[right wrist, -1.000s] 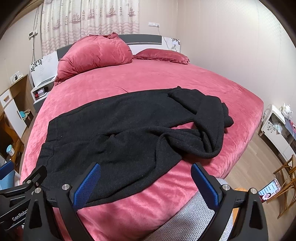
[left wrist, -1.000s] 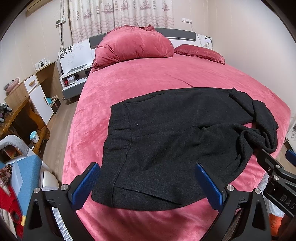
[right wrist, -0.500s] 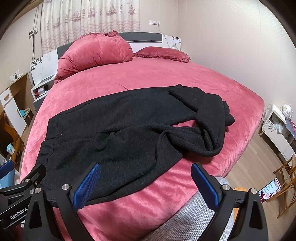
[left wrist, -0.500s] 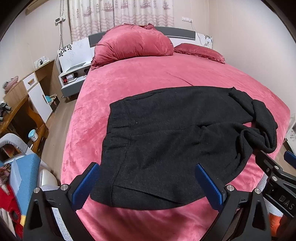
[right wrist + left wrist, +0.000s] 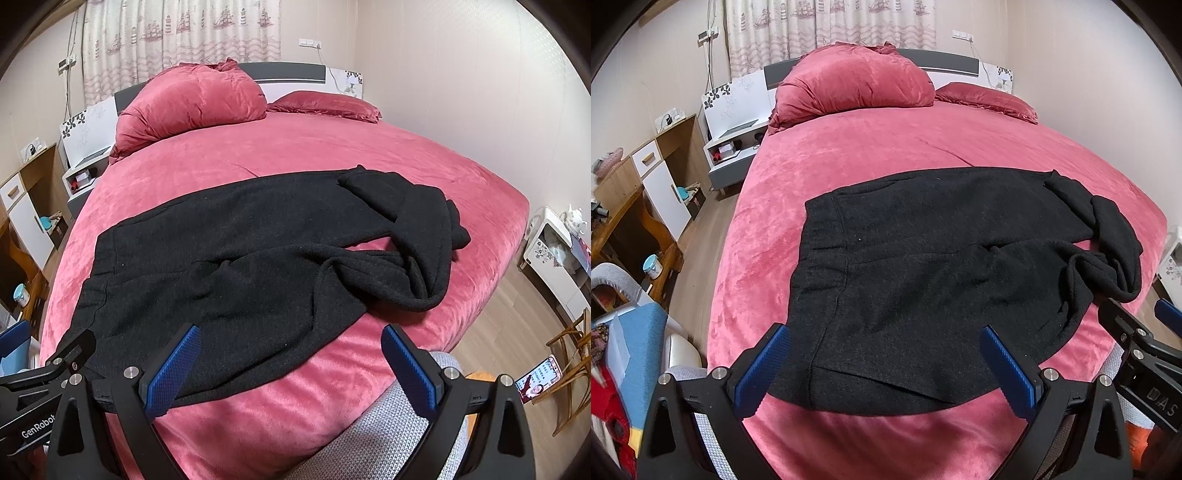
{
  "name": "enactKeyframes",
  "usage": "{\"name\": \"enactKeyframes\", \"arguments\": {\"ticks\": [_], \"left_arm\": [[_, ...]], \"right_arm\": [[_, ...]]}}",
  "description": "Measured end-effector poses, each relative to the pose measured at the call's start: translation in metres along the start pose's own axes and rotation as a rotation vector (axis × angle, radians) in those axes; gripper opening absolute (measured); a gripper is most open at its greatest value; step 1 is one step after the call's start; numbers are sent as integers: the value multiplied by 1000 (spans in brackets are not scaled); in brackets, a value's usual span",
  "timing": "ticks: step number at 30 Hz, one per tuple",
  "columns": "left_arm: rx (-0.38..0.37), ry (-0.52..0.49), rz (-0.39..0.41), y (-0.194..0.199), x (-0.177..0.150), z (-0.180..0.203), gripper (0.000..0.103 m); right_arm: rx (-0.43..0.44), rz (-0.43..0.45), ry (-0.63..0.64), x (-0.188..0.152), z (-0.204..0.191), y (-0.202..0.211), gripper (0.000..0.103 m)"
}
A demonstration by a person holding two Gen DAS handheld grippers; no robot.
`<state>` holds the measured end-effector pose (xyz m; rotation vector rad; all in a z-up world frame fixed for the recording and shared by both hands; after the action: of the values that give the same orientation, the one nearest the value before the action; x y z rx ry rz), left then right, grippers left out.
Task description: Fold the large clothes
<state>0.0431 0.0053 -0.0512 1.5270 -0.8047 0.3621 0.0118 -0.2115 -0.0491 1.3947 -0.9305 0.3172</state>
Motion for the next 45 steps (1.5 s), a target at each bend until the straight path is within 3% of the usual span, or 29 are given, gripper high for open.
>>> {"name": "enactKeyframes", "arguments": {"ticks": [9,17,19,24,30,36,40,45], "left_arm": [[-15,16,-32,-8,-3,-3,103],[-96,133,-76,-27,-10,-32,103],[-63,181,-86,-33,-13,-46,103],[-41,235,-129,-60,-18,-82,103],[51,269,-155,-89,-23,-124,103],[16,210,-202,-118,-27,-126,103],[-23,197,-176,-118,-32,-116,103],[-87,176,-172,-114,-35,-99,102]], "right_arm": [[3,-13,-5,-1,1,-3,100],[24,-55,-18,5,10,-17,100],[30,-84,-33,11,19,-24,99],[50,-153,-172,44,68,-53,99],[-79,-74,-238,116,161,-91,94],[-107,-93,-306,152,219,-129,86],[-54,-112,-358,173,238,-160,78],[-66,-217,-451,189,258,-212,69]]}}
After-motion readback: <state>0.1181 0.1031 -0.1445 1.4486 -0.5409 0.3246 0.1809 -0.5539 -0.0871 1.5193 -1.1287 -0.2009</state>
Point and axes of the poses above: each gripper's, at about its wrist camera, not at the fingertips, and y roughly against the way its jaws point, z to its right, x to its top, the point moved 5 cm from there along -y, roughly the way its jaws point, and after that the axes turned 10 degrees about -y, right-handed, at the moved point
